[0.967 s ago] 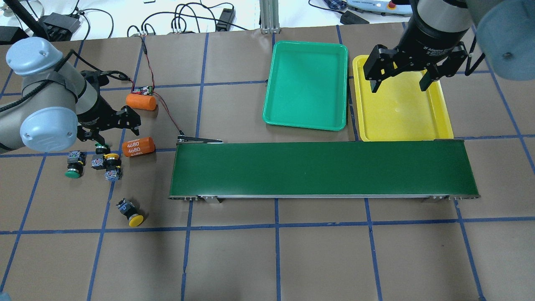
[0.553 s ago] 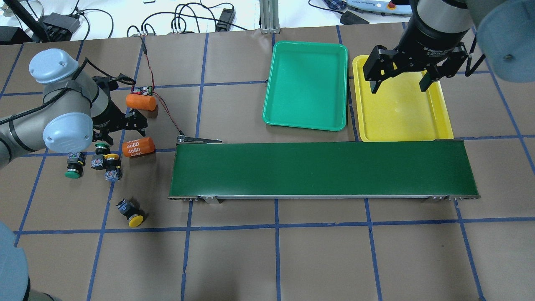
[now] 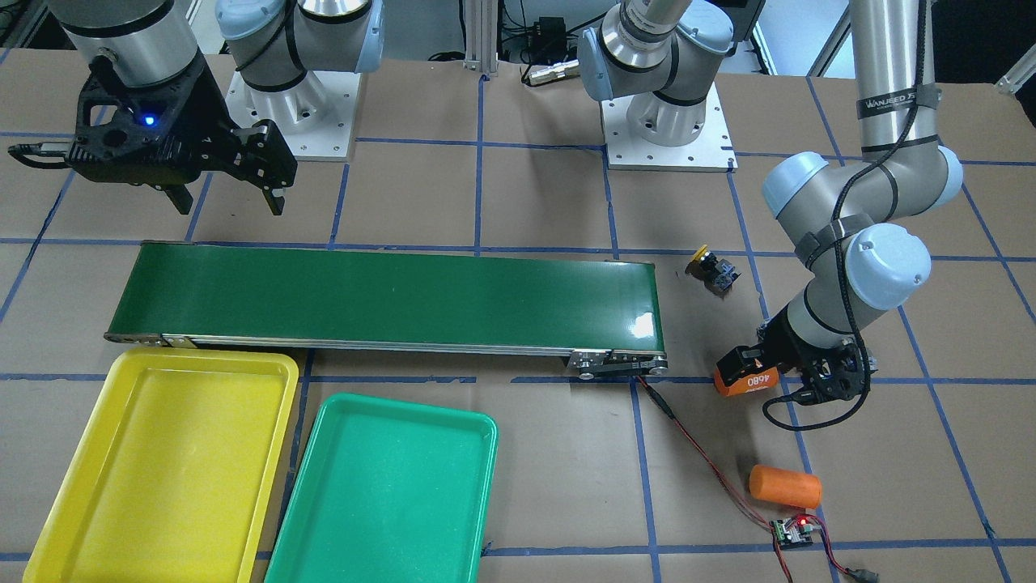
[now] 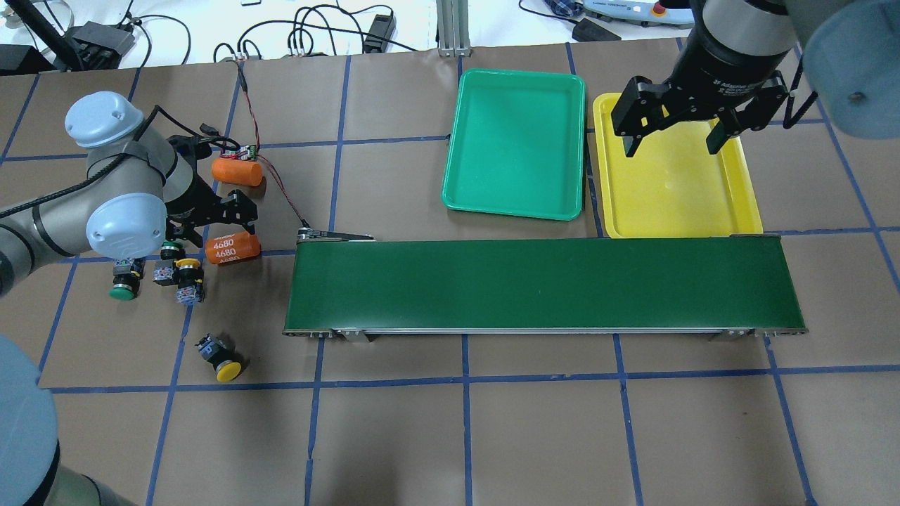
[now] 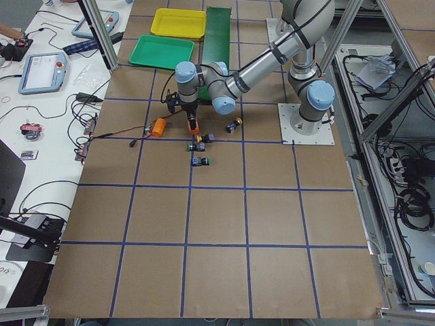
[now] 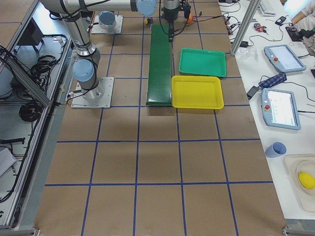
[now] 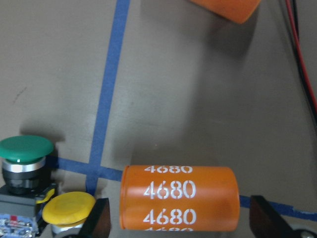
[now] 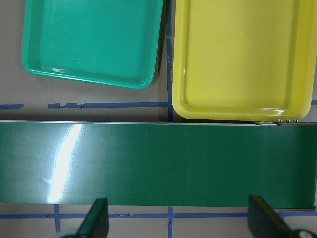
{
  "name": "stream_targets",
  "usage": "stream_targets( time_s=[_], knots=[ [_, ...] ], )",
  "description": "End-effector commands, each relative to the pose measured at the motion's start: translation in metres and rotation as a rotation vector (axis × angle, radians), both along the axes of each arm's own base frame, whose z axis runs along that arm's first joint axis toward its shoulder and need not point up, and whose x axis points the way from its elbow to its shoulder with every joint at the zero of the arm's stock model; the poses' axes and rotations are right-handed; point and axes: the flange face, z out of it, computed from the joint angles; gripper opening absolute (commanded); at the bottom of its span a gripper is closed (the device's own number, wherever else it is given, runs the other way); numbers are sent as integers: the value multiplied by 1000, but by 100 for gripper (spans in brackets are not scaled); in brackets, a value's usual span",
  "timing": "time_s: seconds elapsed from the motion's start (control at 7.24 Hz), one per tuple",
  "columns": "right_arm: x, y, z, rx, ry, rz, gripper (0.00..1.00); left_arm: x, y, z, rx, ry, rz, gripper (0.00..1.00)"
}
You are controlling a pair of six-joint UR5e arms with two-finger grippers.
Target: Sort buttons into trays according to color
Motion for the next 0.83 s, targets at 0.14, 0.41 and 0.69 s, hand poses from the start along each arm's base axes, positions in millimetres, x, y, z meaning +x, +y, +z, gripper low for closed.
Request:
stream_targets(
  time_s=[0.14,0.41,0.69],
  knots=[
    [2,0,0,1,0,3,100,1,-2,-9,12,0,-1,100],
    [1,0,0,1,0,1,100,5,-9,2,-5,-32,-3,100],
    [0,0,0,1,0,0,100,5,-9,0,5,-34,-3,100]
  ],
)
